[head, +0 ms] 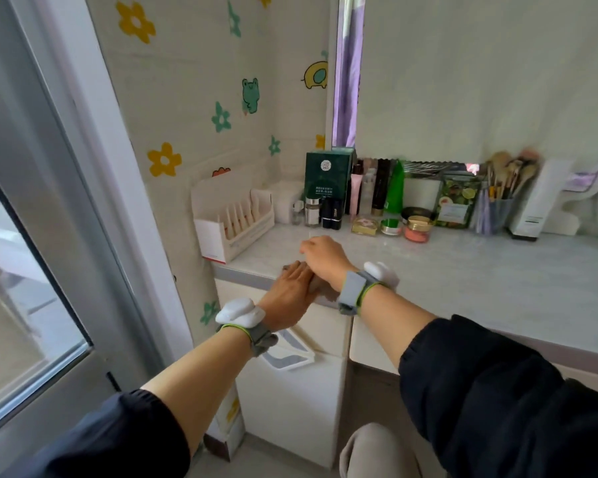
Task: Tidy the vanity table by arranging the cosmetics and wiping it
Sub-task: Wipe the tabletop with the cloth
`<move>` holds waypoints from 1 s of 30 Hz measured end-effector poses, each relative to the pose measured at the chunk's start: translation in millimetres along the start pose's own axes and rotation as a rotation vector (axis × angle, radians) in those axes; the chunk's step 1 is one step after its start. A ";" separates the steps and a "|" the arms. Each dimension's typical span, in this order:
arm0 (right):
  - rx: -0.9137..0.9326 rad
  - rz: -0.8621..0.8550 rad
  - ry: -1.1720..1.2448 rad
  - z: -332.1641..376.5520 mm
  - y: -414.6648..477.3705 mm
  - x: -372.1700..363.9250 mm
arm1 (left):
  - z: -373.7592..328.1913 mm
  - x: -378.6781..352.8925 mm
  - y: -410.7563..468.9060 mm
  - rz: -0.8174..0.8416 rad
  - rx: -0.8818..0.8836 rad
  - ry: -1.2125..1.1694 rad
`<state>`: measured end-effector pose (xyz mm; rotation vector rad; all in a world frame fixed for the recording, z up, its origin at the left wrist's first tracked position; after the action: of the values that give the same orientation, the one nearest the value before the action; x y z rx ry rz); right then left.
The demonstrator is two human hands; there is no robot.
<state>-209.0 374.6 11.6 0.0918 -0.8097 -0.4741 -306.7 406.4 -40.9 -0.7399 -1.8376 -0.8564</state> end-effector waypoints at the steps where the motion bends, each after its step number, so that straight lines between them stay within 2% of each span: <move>1: -0.027 -0.026 0.005 -6.4 -2.3 10.7 | -12.4 5.1 -3.8 0.012 0.010 -0.084; 4: -0.183 -0.026 0.174 -21.3 -10.9 33.3 | -47.0 18.3 -12.0 -0.035 0.004 -0.244; 8: -0.413 0.054 0.705 -33.6 -20.4 48.0 | -69.6 32.3 -10.2 -0.085 -0.079 -0.237; 11: -0.428 0.139 0.953 -35.0 -28.9 57.3 | -79.0 37.4 -4.3 -0.052 -0.071 -0.234; 15: -0.375 0.124 0.963 -40.6 -30.6 70.4 | -87.5 46.6 3.5 -0.032 -0.005 -0.237; 18: -0.396 -0.007 0.981 -46.1 -28.8 80.7 | -87.9 50.6 8.5 -0.034 -0.005 -0.200; 22: -0.360 -0.109 1.037 -48.0 -27.7 98.0 | -81.2 51.3 15.5 0.071 0.123 -0.223; 25: -0.341 -0.164 1.055 -47.1 -29.2 111.0 | -83.6 53.8 21.9 0.187 0.223 -0.404; 28: -0.320 -0.214 1.131 -45.4 -31.2 125.2 | -93.3 55.1 27.5 0.355 0.330 -0.723; 30: -0.318 -0.232 1.165 -44.0 -32.6 133.9 | -100.5 57.5 33.0 0.398 0.349 -0.932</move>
<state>-110.4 282.0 63.1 0.1450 0.4253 -0.6523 -252.2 351.0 51.0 -1.3467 -2.4058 0.1342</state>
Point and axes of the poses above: each hand's wrist, its own y-axis towards the middle knuckle, its own x-axis out of the back of the hand, z = x × y, the point moved 3 cm from there along y, towards the middle knuckle, and after that the axes turned 14 degrees about x, right-handed, at the moved point
